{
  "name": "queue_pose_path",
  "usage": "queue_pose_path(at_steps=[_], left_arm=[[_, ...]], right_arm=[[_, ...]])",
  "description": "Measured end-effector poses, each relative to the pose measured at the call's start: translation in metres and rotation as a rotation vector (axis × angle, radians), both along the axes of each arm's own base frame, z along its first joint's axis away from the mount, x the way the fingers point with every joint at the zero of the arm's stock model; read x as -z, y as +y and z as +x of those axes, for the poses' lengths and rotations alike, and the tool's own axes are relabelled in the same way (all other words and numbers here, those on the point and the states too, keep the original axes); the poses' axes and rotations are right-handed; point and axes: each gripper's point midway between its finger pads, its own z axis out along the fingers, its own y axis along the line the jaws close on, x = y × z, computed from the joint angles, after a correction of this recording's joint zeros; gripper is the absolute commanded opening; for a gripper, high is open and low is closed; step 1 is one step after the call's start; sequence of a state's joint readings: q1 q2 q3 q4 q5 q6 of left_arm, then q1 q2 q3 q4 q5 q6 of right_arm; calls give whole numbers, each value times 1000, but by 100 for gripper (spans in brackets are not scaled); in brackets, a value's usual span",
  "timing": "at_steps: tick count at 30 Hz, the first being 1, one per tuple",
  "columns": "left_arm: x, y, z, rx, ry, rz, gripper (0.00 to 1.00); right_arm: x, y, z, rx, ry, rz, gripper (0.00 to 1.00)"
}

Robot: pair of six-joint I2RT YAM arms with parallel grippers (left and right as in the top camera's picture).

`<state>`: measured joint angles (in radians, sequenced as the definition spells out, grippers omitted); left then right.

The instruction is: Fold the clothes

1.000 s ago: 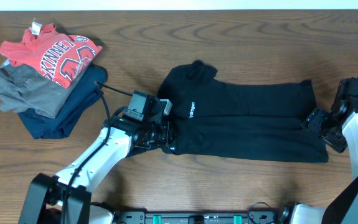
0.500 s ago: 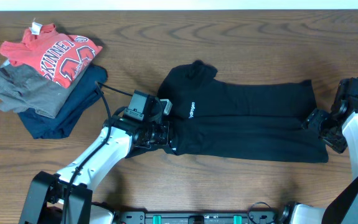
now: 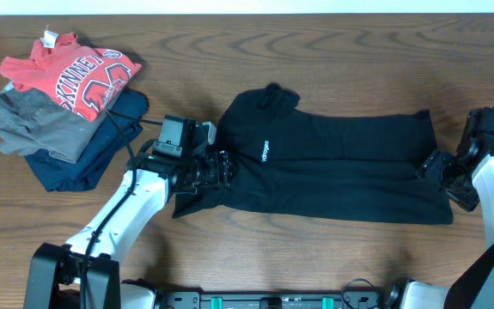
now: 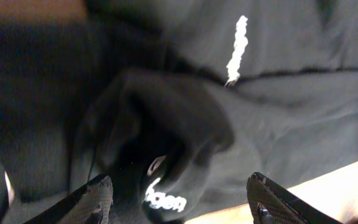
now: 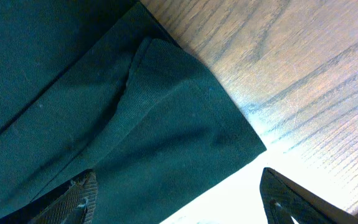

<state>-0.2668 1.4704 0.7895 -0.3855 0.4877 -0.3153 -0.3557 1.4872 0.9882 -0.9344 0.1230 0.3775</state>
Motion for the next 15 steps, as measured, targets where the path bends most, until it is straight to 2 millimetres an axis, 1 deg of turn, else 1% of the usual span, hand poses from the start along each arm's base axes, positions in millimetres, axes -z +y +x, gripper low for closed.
queue_pose_path(at_steps=[4,5,6,7,8,10,11,15], left_arm=[[-1,1,0,-4,-1,1,68],[-3,2,1,-7,-8,-1,70],[-7,3,3,-9,-22,-3,75],[-12,3,7,-12,-40,-6,87],[-21,4,12,-9,-71,-8,99],[-45,4,29,-6,-146,-17,98],[-61,3,39,3,-191,-19,98],[-106,-5,73,51,-316,-16,98]], right_arm=[[0,2,1,-9,-3,8,82],[0,4,2,-21,-7,20,83],[1,5,3,-31,-11,29,83],[1,8,5,-44,-21,42,84],[1,9,7,-56,-29,52,85],[0,15,13,-89,-57,84,85],[0,18,16,-104,-71,99,86],[-1,28,22,-149,-99,150,85]])
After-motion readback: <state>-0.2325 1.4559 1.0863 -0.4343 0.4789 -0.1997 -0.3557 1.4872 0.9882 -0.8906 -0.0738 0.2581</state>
